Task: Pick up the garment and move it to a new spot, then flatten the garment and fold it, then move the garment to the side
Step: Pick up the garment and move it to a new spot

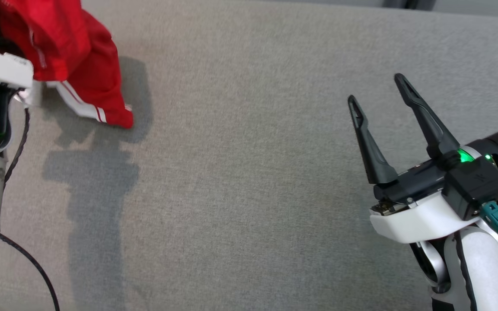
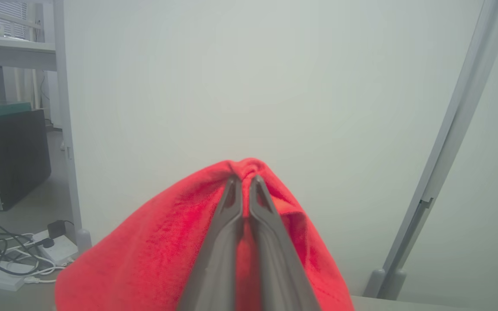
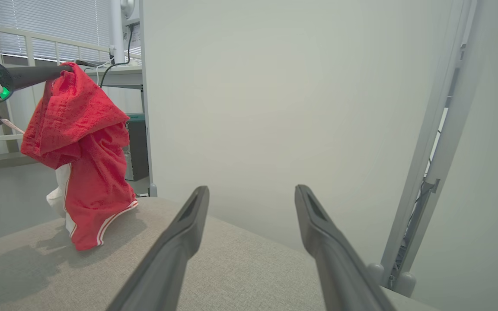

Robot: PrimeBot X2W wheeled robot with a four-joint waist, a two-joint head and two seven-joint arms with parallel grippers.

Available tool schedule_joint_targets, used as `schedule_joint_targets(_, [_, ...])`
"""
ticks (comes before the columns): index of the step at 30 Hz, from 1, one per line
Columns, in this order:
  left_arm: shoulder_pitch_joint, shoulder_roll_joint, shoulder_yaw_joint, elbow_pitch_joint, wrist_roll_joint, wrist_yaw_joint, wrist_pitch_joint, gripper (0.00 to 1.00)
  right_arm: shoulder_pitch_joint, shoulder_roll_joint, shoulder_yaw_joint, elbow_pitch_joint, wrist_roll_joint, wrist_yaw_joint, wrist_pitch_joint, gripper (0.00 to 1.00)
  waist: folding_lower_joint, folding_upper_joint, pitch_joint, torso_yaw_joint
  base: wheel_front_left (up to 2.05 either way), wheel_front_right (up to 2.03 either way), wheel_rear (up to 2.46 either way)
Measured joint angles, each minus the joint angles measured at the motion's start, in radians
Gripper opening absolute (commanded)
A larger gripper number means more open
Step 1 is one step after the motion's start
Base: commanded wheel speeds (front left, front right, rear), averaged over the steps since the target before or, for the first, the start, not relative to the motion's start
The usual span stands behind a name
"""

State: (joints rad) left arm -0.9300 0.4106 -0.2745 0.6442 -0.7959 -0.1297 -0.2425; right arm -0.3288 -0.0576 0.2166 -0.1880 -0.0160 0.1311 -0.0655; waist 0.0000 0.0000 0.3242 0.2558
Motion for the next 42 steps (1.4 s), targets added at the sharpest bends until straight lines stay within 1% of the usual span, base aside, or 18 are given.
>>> schedule_joint_targets(4, [0.013, -0.02, -0.011, -0.126, -0.008, 0.01, 0.019, 0.0, 0.019, 0.005, -0.035, 0.015, 0.009, 0.0, -0.024, 1.0, 0.0, 0.0, -0.047, -0.03, 0.0, 0.0, 0.0])
schedule_joint_targets(7, [0.036, -0.043, -0.021, -0.229, -0.022, 0.038, 0.056, 0.0, 0.028, 0.007, -0.056, 0.02, 0.017, 0.0, -0.035, 1.0, 0.0, 0.0, -0.068, -0.065, 0.0, 0.0, 0.0])
schedule_joint_targets(9, [0.051, -0.078, -0.006, -0.298, -0.082, 0.057, 0.092, 0.0, 0.03, 0.007, -0.065, 0.02, 0.031, 0.0, -0.046, 1.0, 0.0, 0.0, -0.077, -0.09, 0.0, 0.0, 0.0])
schedule_joint_targets(11, [0.068, -0.094, -0.012, -0.37, -0.103, 0.082, 0.13, 0.0, 0.031, 0.008, -0.071, 0.023, 0.047, 0.0, -0.053, 1.0, 0.0, 0.0, -0.083, -0.118, 0.0, 0.0, 0.0])
schedule_joint_targets(14, [0.089, -0.093, -0.028, -0.463, -0.103, 0.121, 0.174, 0.0, 0.032, 0.008, -0.072, 0.026, 0.063, 0.0, -0.065, 1.0, 0.0, 0.0, -0.09, -0.161, 0.0, 0.0, 0.0])
schedule_joint_targets(15, [0.089, -0.093, -0.028, -0.463, -0.103, 0.121, 0.174, 0.0, 0.032, 0.008, -0.072, 0.026, 0.063, 0.0, -0.065, 1.0, 0.0, 0.0, -0.09, -0.161, 0.0, 0.0, 0.0])
schedule_joint_targets(17, [0.1, -0.094, -0.044, -0.516, -0.1, 0.144, 0.202, 0.0, 0.032, 0.009, -0.074, 0.028, 0.072, 0.0, -0.073, 1.0, 0.0, 0.0, -0.09, -0.191, 0.0, 0.0, 0.0])
schedule_joint_targets(20, [0.12, -0.086, -0.097, -0.569, -0.055, 0.164, 0.235, 0.0, 0.034, 0.008, -0.079, 0.035, 0.085, 0.0, -0.088, 1.0, 0.0, 0.0, -0.088, -0.239, 0.0, 0.0, 0.0])
schedule_joint_targets(22, [0.129, -0.086, -0.128, -0.581, -0.04, 0.171, 0.256, 0.0, 0.037, 0.008, -0.078, 0.04, 0.097, 0.0, -0.098, 1.0, 0.0, 0.0, -0.085, -0.271, 0.0, 0.0, 0.0])
schedule_joint_targets(26, [0.135, -0.091, -0.21, -0.588, 0.005, 0.161, 0.301, 0.0, 0.042, 0.008, -0.072, 0.049, 0.116, 0.0, -0.115, 1.0, 0.0, 0.0, -0.079, -0.337, 0.0, 0.0, 0.0])
schedule_joint_targets(29, [0.144, -0.13, -0.283, -0.564, 0.01, 0.148, 0.342, 0.0, 0.042, 0.009, -0.069, 0.058, 0.131, 0.0, -0.129, 1.0, 0.0, 0.0, -0.072, -0.387, 0.0, 0.0, 0.0])
schedule_joint_targets(31, [0.148, -0.157, -0.341, -0.533, 0.039, 0.141, 0.353, 0.0, 0.042, 0.008, -0.071, 0.062, 0.136, 0.0, -0.134, 1.0, 0.0, 0.0, -0.067, -0.42, 0.0, 0.0, 0.0])
schedule_joint_targets(34, [0.155, -0.212, -0.428, -0.45, 0.085, 0.129, 0.351, 0.0, 0.043, 0.008, -0.081, 0.065, 0.143, 0.0, -0.142, 1.0, 0.0, 0.0, -0.056, -0.468, 0.0, 0.0, 0.0])
schedule_joint_targets(37, [0.169, -0.272, -0.506, -0.339, 0.138, 0.125, 0.327, 0.0, 0.042, 0.008, -0.091, 0.073, 0.153, 0.0, -0.148, 1.0, 0.0, 0.0, -0.043, -0.509, 0.0, 0.0, 0.0])
schedule_joint_targets(38, [0.175, -0.29, -0.523, -0.305, 0.144, 0.125, 0.318, 0.3, 0.042, 0.008, -0.091, 0.074, 0.157, 0.0, -0.151, 1.0, 0.0, 0.0, -0.039, -0.522, 0.0, 0.0, 0.0])
schedule_joint_targets(39, [0.182, -0.305, -0.54, -0.274, 0.153, 0.123, 0.305, 0.82, 0.041, 0.008, -0.092, 0.075, 0.159, 0.0, -0.153, 1.0, 0.0, 0.0, -0.035, -0.533, 0.0, 0.0, 0.0])
schedule_joint_targets(40, [0.185, -0.316, -0.559, -0.248, 0.166, 0.122, 0.29, 1.0, 0.041, 0.008, -0.093, 0.076, 0.161, 0.0, -0.155, 1.0, 0.0, 0.0, -0.031, -0.542, 0.0, 0.0, 0.0])
schedule_joint_targets(42, [0.19, -0.332, -0.594, -0.21, 0.175, 0.101, 0.276, 1.0, 0.041, 0.008, -0.096, 0.078, 0.164, 0.0, -0.156, 1.0, 0.0, 0.0, -0.024, -0.554, 0.0, 0.0, 0.0])
